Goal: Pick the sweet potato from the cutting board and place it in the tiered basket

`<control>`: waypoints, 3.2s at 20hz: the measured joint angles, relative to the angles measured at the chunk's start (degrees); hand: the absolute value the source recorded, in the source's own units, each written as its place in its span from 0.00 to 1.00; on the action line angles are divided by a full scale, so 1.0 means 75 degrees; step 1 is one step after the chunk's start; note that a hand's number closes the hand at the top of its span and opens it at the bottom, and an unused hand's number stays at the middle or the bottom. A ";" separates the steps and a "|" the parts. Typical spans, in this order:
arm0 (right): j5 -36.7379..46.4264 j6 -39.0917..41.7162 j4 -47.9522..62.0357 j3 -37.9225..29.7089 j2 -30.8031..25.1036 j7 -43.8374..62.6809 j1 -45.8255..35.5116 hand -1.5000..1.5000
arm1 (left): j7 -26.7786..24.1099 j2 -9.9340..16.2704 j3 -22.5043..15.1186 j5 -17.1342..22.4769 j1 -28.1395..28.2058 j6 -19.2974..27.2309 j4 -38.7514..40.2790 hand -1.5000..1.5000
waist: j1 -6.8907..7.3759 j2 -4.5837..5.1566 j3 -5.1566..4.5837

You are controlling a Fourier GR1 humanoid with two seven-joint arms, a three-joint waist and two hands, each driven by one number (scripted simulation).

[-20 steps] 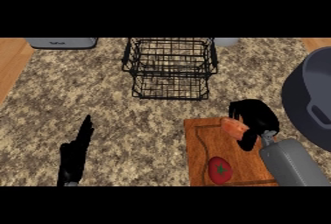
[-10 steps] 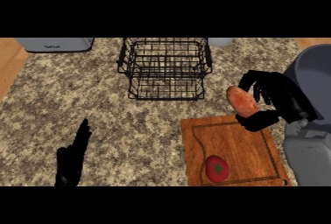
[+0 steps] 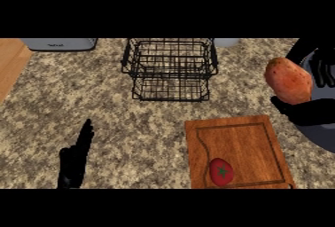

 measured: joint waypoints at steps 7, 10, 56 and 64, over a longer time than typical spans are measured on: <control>0.0138 -0.0075 0.0908 0.0142 0.0157 0.0983 -0.1723 1.00 | 0.0123 -0.0011 0.0026 -0.0059 -0.0159 -0.0085 -0.0027 0.50 | 0.0089 0.0025 -0.0002; 0.0333 -0.0300 0.1547 0.0271 0.0317 0.1114 -0.2303 1.00 | 0.0158 -0.0022 0.0024 -0.0098 -0.0178 -0.0107 -0.0042 0.50 | 0.0105 0.0031 0.0000; -0.0831 -0.5441 0.9906 -0.1691 0.2313 -0.3276 -0.4989 0.00 | 0.0012 -0.0231 0.0188 -0.0262 -0.0395 -0.0217 0.0297 0.50 | 0.0151 0.0069 0.0005; -0.1177 -0.5749 0.9297 -0.2452 0.0786 -0.2767 -0.4546 0.00 | -0.0100 -0.0125 0.0372 -0.0157 -0.0244 -0.0291 0.0331 0.50 | 0.0003 0.0019 0.0005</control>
